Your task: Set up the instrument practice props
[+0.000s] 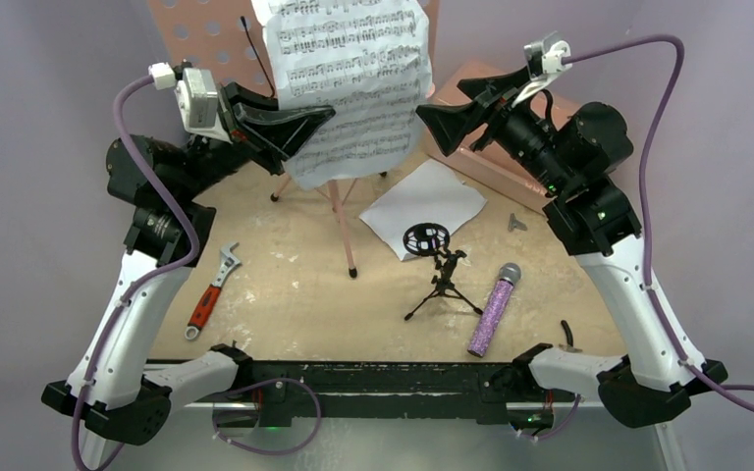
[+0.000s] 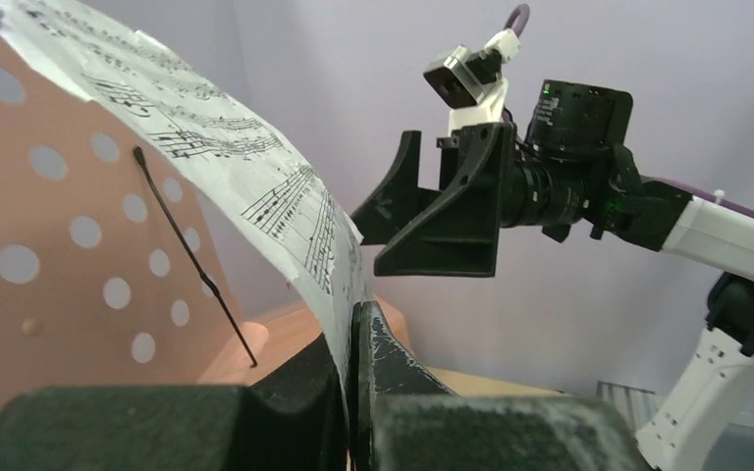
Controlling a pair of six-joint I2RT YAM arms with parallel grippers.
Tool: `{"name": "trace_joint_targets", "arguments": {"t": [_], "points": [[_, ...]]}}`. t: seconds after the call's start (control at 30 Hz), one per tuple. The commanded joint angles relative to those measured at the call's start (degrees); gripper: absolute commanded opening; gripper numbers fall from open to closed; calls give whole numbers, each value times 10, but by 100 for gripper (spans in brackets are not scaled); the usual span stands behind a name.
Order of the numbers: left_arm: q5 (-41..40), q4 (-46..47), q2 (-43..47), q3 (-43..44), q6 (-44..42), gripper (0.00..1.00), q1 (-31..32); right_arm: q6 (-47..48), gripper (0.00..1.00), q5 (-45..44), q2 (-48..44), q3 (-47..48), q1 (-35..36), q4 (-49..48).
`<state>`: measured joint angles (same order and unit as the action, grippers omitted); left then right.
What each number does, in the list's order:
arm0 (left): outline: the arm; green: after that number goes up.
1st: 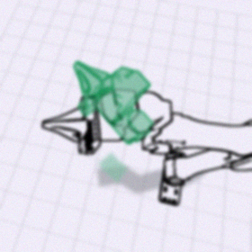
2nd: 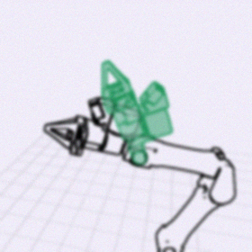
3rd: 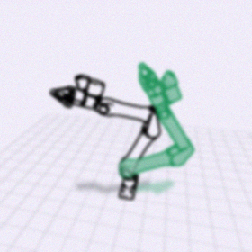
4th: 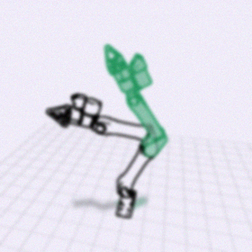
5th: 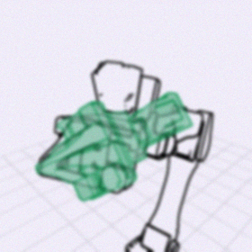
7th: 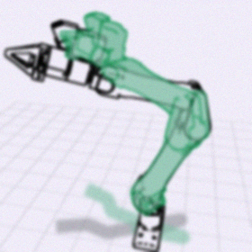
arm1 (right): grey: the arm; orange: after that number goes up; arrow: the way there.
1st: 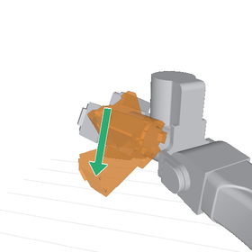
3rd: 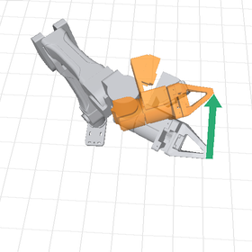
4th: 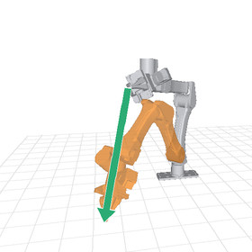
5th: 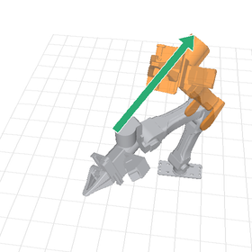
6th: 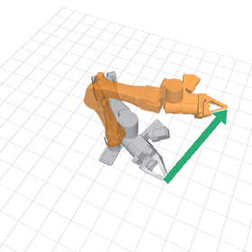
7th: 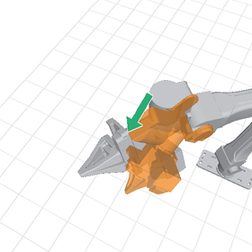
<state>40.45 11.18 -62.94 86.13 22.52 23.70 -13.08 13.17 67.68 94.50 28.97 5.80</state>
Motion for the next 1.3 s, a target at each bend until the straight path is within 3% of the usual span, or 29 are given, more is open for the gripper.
{"name": "trace_joint_targets", "arguments": {"t": [0.0, 0.27, 0.9, 1.27], "points": [[-61, 21, -10, 37, -70, 0, 2, -13, 98, 13, 2, 19, 2, -39], [-116, 83, -67, 82, -83, 0, 1, -18, 98, 37, 14, 27, 1, -49], [-377, -31, -92, 152, -161, 0, 1, -44, 97, 48, 72, 97, 1, -34], [-402, -56, -70, 121, -168, 0, 1, -90, 88, 25, 112, 135, 1, -26]]}}
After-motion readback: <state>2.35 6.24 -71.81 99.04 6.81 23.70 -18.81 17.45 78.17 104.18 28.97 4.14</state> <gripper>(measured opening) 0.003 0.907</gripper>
